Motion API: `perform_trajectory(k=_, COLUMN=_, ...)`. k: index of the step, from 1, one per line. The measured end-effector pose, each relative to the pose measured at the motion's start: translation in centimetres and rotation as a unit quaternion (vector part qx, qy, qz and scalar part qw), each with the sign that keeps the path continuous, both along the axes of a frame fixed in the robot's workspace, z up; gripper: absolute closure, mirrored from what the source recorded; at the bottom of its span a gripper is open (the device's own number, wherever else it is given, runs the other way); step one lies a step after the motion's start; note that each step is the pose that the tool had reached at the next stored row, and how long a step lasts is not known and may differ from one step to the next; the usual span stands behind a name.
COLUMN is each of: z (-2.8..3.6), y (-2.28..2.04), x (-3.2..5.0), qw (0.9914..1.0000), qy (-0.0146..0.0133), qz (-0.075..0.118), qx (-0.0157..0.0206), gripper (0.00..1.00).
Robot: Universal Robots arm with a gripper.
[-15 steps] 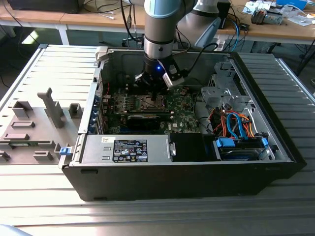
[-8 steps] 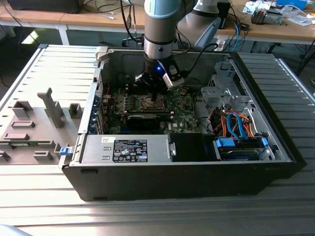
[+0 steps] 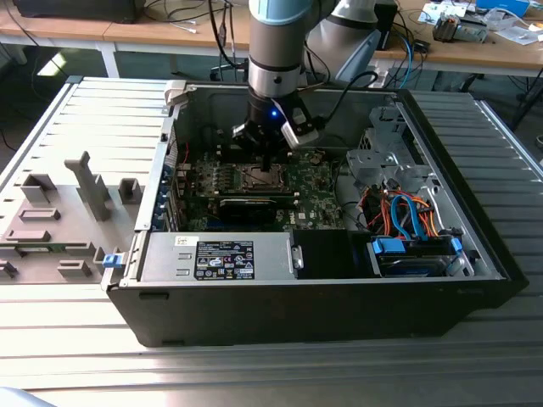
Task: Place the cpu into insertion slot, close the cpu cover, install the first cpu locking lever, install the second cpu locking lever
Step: 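Install the first cpu locking lever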
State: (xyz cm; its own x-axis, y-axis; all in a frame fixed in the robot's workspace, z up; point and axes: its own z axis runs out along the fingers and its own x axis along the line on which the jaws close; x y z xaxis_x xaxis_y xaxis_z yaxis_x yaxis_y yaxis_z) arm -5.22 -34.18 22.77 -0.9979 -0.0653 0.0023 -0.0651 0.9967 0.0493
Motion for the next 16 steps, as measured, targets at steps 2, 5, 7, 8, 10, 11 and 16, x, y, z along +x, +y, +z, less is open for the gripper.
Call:
perform_trajectory(k=2, z=0.35, y=0.00, x=0.00, qw=1.00000, qy=0.0000, qz=0.000, qx=0.0000, gripper=0.89)
perform_trajectory(k=5, z=0.92, y=0.00, x=0.00, qw=1.00000, qy=0.0000, qz=0.000, qx=0.0000, gripper=0.89)
perform_trajectory(k=7, z=1.31, y=0.00, x=0.00, qw=1.00000, qy=0.0000, qz=0.000, qx=0.0000, gripper=0.89)
perform_trajectory(k=8, z=1.60, y=0.00, x=0.00, qw=1.00000, qy=0.0000, qz=0.000, qx=0.0000, gripper=0.89)
perform_trajectory(k=10, z=2.06, y=0.00, x=0.00, qw=1.00000, qy=0.0000, qz=0.000, qx=0.0000, gripper=0.89)
perform_trajectory(k=11, z=2.21, y=0.00, x=0.00, qw=1.00000, qy=0.0000, qz=0.000, qx=0.0000, gripper=0.89)
perform_trajectory(k=16, z=3.07, y=0.00, x=0.00, qw=1.00000, qy=0.0000, qz=0.000, qx=0.0000, gripper=0.89)
